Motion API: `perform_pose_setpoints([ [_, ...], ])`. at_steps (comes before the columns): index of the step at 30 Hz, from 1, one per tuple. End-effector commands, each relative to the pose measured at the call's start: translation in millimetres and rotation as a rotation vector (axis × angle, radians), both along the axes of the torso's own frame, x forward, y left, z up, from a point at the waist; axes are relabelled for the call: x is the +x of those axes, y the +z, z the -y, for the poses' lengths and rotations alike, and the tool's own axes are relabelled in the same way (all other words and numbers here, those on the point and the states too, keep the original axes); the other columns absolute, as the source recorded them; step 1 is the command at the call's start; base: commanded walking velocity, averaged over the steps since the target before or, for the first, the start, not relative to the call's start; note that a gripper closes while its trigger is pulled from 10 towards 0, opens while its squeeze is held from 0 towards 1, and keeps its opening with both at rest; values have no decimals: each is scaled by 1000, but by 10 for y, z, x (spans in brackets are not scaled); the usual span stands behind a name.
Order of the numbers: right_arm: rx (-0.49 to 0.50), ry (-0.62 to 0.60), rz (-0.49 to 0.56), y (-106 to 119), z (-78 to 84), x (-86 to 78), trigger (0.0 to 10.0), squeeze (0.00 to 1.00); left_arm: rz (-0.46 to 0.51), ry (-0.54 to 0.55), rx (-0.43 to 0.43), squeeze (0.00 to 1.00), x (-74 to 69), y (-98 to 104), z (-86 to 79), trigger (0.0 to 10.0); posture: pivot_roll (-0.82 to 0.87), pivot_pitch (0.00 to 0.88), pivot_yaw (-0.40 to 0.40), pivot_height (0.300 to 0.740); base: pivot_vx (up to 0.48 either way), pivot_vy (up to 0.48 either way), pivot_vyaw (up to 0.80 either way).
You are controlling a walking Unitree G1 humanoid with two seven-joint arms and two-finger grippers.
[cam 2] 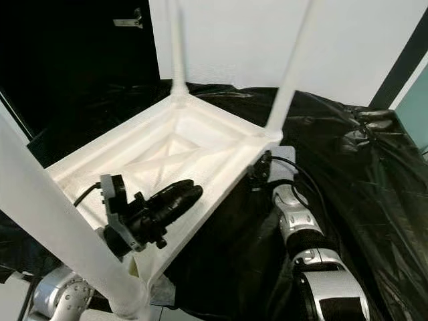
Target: Building children table
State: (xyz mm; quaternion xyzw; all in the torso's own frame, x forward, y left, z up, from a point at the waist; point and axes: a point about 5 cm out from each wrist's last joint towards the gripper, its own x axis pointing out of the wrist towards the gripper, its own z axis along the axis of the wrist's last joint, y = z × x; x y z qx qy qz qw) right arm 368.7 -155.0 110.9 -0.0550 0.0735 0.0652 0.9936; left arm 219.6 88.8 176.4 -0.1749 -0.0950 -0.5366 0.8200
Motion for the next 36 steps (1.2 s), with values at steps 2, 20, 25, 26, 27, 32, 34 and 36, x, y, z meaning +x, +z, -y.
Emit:
perform_pose_setpoints([
  [2,-1,99,21,50,-203,27,10000,0,3,-17,16,0,-16,-5,91,10000,118,0,-55,740,0,0,0],
  [20,-13,148,49,156,-326,143,10000,0,64,99,185,0,285,32,1097,10000,84,0,6,740,0,0,0],
  [25,-28,84,71,121,-185,123,10000,0,80,161,213,0,372,27,1063,10000,79,0,12,740,0,0,0],
  [26,-28,84,71,121,-185,123,10000,0,80,161,213,0,372,27,1063,10000,79,0,12,740,0,0,0],
  [27,-33,6,113,75,-5,60,10000,0,100,231,257,0,497,-4,822,10000,82,0,9,740,0,0,0],
  [32,-18,-72,197,59,151,-42,10000,0,134,292,327,0,634,-47,450,10000,76,0,11,740,0,0,0],
  [34,-6,-87,215,60,178,-67,10000,0,143,301,344,0,657,-55,367,10000,76,0,11,740,0,0,0],
  [36,-17,-121,257,57,243,-152,10000,0,171,311,397,0,701,-58,114,10000,72,0,7,740,0,0,0],
])
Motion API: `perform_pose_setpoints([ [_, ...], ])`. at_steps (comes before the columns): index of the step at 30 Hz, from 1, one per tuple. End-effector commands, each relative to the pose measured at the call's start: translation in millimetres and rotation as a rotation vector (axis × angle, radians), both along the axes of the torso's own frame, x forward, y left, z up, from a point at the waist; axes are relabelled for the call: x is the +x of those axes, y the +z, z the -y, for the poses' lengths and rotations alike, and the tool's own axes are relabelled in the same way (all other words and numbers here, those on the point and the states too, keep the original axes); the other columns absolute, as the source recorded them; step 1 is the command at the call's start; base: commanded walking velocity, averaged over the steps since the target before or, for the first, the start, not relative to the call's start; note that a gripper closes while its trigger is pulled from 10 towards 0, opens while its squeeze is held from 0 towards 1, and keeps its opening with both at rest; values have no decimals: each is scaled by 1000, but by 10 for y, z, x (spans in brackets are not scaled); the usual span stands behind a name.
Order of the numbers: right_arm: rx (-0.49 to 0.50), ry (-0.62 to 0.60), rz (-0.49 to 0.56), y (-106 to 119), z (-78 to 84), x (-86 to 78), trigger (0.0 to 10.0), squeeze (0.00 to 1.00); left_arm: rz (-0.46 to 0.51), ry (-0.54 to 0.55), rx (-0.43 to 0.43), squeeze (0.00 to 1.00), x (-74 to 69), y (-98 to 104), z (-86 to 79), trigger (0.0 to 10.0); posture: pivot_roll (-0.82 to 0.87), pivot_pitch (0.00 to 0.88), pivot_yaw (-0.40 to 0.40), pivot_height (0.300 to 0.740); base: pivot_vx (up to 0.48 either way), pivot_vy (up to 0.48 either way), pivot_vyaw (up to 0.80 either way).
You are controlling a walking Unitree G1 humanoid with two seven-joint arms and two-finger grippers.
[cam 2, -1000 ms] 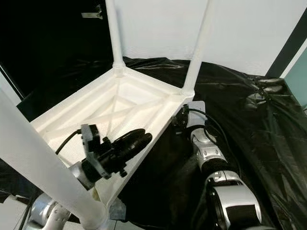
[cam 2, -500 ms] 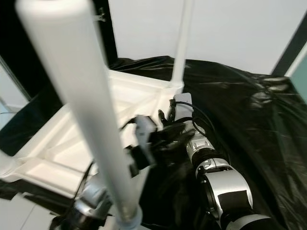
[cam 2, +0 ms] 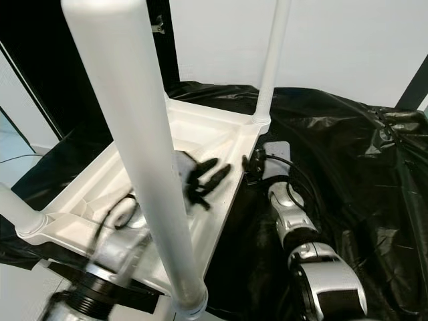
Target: Building children table
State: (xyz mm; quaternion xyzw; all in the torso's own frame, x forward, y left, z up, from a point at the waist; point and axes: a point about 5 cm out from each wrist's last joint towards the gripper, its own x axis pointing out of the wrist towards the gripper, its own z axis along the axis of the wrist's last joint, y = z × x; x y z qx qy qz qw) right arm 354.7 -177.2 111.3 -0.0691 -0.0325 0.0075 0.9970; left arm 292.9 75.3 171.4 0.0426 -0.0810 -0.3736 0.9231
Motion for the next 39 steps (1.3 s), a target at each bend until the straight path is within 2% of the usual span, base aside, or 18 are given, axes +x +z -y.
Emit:
perform_pose_setpoints([
  [1,1,-29,46,48,38,-43,10000,0,16,-110,46,0,-21,-8,-100,10000,72,0,6,740,0,0,0],
  [2,1,-29,46,48,38,-43,10000,0,16,-110,46,0,-21,-8,-100,10000,72,0,6,740,0,0,0],
  [4,8,-38,76,41,54,-168,10000,0,19,-145,95,0,-39,-3,-339,10000,63,0,2,740,0,0,0],
  [5,8,-38,76,41,54,-168,10000,0,19,-145,95,0,-39,-3,-339,10000,63,0,2,740,0,0,0],
  [7,29,-40,99,54,57,-292,10000,0,26,-184,138,0,-84,14,-520,10000,60,0,3,740,0,0,0],
  [8,29,-40,99,54,57,-292,10000,0,26,-184,138,0,-84,14,-520,10000,60,0,3,740,0,0,0],
  [12,93,4,96,72,15,-488,10000,0,-11,-293,237,0,-217,9,-775,10000,47,0,4,740,0,0,0],
  [18,90,56,75,41,-14,-631,10000,0,-78,-383,324,0,-338,-5,-949,10000,45,0,5,740,0,0,0],
  [20,92,116,52,14,-63,-731,10000,0,-113,-429,381,0,-420,-6,-1066,10000,40,0,6,740,0,0,0],
  [21,92,116,52,14,-63,-731,10000,0,-113,-429,381,0,-420,-6,-1066,10000,40,0,6,740,0,0,0],
  [23,103,190,14,1,-139,-832,10000,0,-139,-459,422,0,-472,-7,-1182,10000,38,0,7,740,0,0,0],
  [27,132,282,4,33,-231,-941,10000,0,-180,-505,466,0,-565,-67,-1235,10000,40,0,2,740,0,0,0],
  [29,117,300,-1,37,-244,-958,10000,0,-186,-517,477,0,-591,-86,-1240,10000,41,0,1,740,0,0,0],
  [30,105,300,-6,35,-248,-958,10000,0,-190,-517,502,0,-592,-122,-1231,10000,41,0,0,740,0,0,0],
  [31,96,303,-11,37,-268,-944,10000,0,-180,-525,584,0,-599,-235,-1190,10000,41,0,0,740,0,0,0],
  [37,92,303,-18,44,-285,-937,10000,0,-177,-518,652,0,-582,-352,-1131,10000,34,0,3,740,0,0,0],
  [39,84,300,-27,45,-290,-939,10000,0,-177,-524,711,0,-565,-435,-1097,10000,27,0,6,740,0,0,0],
])
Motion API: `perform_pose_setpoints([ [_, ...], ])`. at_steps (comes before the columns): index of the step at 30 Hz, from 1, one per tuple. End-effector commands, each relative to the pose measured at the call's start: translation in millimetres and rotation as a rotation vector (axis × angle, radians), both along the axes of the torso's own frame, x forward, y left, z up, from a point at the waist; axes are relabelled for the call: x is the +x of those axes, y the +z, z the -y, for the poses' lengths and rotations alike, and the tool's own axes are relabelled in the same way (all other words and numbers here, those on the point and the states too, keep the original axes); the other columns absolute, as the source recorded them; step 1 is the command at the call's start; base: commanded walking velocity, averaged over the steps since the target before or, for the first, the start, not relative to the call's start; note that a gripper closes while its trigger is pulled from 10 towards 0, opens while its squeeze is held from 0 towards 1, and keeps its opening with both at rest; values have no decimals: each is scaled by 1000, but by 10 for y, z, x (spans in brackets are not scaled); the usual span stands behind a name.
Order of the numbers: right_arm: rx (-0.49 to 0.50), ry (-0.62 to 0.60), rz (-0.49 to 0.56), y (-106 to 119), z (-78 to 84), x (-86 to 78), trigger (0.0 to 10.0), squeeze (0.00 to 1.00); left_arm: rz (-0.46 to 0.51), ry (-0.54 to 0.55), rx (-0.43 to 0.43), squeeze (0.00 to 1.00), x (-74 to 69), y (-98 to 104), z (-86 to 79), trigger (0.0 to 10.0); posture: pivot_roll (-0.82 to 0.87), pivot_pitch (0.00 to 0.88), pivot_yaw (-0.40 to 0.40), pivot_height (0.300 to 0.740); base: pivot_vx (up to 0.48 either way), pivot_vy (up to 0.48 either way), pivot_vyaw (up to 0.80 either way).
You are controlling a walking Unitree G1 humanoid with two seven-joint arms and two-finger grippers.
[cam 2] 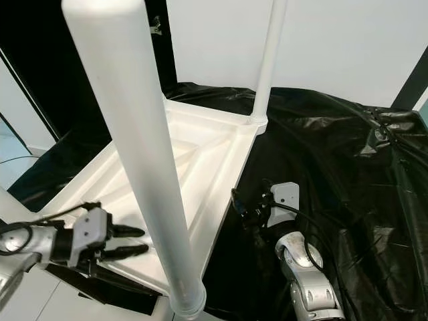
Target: Building children table
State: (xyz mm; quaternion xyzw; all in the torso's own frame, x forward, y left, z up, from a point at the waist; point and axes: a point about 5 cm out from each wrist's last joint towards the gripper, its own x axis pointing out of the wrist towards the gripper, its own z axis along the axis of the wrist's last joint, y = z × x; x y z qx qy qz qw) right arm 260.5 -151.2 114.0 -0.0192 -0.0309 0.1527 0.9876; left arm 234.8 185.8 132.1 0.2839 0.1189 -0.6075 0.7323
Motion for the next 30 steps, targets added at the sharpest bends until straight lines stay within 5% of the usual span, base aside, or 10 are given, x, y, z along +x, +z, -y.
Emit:
perform_pose_setpoints([
  [1,-12,4,-8,19,-25,-3,10000,0,11,4,64,0,36,-84,18,10000,22,0,9,740,0,0,0],
  [3,-16,2,-13,21,-20,-8,10000,0,5,6,81,0,50,-110,24,10000,22,0,9,740,0,0,0],
  [4,-18,-5,-17,23,-10,-9,10000,0,13,-6,111,541,63,-137,26,10000,19,0,12,740,0,0,0],
  [7,-20,-11,-23,26,1,-12,10000,0,32,0,151,537,99,-159,19,10000,15,0,16,740,0,0,0],
  [12,-48,-30,-31,23,32,-11,10000,0,54,22,316,98,248,-227,-31,10000,7,0,32,740,0,0,0],
  [13,-55,-39,-35,16,39,-8,10000,0,37,31,339,0,288,-251,-21,6353,8,0,34,740,0,0,0],
  [14,-55,-39,-35,16,39,-8,10000,0,37,31,339,0,288,-251,-21,6353,8,0,34,740,0,0,0],
  [15,-59,-47,-39,9,37,-5,10000,0,15,68,343,0,379,-271,22,0,3,0,42,740,0,0,0],
  [28,-52,-105,-43,10,73,-39,10000,0,62,208,136,0,696,-124,401,0,-20,0,64,740,0,0,0],
  [30,-55,-120,-30,24,88,-42,10000,0,77,240,100,0,742,-124,525,3647,-22,0,64,740,0,0,0],
])
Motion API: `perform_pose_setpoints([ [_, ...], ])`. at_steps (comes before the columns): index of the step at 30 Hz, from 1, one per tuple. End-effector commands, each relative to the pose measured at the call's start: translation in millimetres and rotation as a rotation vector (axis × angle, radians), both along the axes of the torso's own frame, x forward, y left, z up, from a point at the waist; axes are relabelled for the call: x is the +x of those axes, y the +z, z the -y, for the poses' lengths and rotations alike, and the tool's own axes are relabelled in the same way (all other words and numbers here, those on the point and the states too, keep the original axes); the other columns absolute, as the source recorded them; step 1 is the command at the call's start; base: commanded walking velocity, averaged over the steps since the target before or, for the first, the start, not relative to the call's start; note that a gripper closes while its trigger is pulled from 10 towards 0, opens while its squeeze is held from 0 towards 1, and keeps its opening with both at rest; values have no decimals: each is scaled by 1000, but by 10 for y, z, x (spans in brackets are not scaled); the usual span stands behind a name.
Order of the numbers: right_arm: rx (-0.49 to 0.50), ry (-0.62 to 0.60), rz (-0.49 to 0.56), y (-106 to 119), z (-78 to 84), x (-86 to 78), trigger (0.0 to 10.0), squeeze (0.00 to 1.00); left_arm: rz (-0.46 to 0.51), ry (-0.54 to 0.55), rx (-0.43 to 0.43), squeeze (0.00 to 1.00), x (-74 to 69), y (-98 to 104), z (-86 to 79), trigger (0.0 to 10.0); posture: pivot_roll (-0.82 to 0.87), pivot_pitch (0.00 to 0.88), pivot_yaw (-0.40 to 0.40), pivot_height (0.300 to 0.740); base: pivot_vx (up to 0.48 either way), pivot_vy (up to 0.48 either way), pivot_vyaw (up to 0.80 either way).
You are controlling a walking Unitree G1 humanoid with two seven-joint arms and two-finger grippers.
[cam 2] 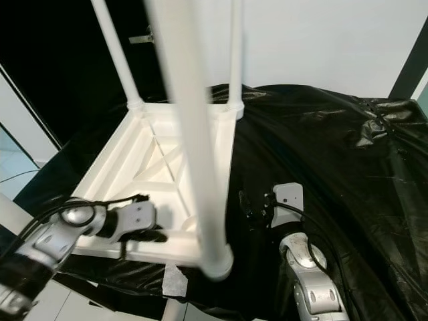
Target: Building children table
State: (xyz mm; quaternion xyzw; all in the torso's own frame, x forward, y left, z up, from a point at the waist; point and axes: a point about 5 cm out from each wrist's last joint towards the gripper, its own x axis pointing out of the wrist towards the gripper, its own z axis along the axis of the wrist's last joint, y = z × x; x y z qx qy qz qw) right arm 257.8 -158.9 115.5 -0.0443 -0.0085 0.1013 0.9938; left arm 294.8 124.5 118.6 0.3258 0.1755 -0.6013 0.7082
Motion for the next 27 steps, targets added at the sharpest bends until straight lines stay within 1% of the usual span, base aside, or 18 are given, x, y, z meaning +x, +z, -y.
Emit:
perform_pose_setpoints([
  [1,-6,-28,9,14,33,-18,10000,0,144,243,-47,0,165,8,-34,6392,-23,0,63,740,0,0,0],
  [3,-16,-68,22,20,92,-29,10000,0,158,270,-55,0,198,-1,36,6314,-27,0,62,740,0,0,0],
  [4,-15,-103,26,22,153,-43,10000,0,171,289,-62,0,224,-3,103,4980,-30,0,61,740,0,0,0],
  [5,-24,-146,31,25,218,-63,10000,0,180,312,-71,0,252,-3,152,6157,-31,0,60,740,0,0,0],
  [6,-24,-146,31,25,218,-63,10000,0,180,312,-71,0,252,-3,152,6157,-31,0,60,740,0,0,0],
  [7,-23,-190,36,24,296,-109,10000,0,198,336,-79,0,286,5,190,8549,-38,0,59,740,0,0,0],
  [8,-37,-230,42,25,362,-156,10000,0,206,361,-84,0,320,9,211,9608,-43,0,60,740,0,0,0],
  [9,-37,-230,42,25,362,-156,10000,0,206,361,-84,0,320,9,211,9608,-43,0,60,740,0,0,0],
  [10,-36,-269,46,20,435,-246,10000,0,209,391,-91,82,358,11,225,10000,-56,0,64,740,0,0,0],
  [11,-38,-275,53,21,450,-298,10000,0,208,401,-93,651,373,13,224,10000,-62,0,65,740,0,0,0],
  [12,-38,-275,53,21,450,-298,10000,0,208,401,-93,651,373,13,224,10000,-62,0,65,740,0,0,0],
  [13,-21,-276,55,22,453,-354,10000,0,196,416,-103,1000,386,17,215,10000,-70,0,70,740,0,0,0],
  [15,-32,-271,67,30,433,-458,10000,0,199,426,-122,1000,410,51,200,10000,-82,0,76,740,0,0,0],
  [16,-32,-271,67,30,433,-458,10000,0,199,426,-122,1000,410,51,200,10000,-82,0,76,740,0,0,0],
  [17,-28,-262,61,19,404,-500,10000,0,213,439,-148,0,433,96,181,10000,-88,0,78,740,0,0,0],
  [22,-28,-234,52,4,310,-577,10000,0,218,473,-236,0,481,224,146,10000,-97,0,83,740,0,0,0],
  [23,-24,-187,58,20,223,-655,10000,0,145,474,-365,0,449,371,150,10000,-96,0,80,740,0,0,0],
  [27,-24,-114,44,15,141,-743,10000,0,168,419,-428,0,393,517,125,10000,-90,0,77,740,0,0,0],
])
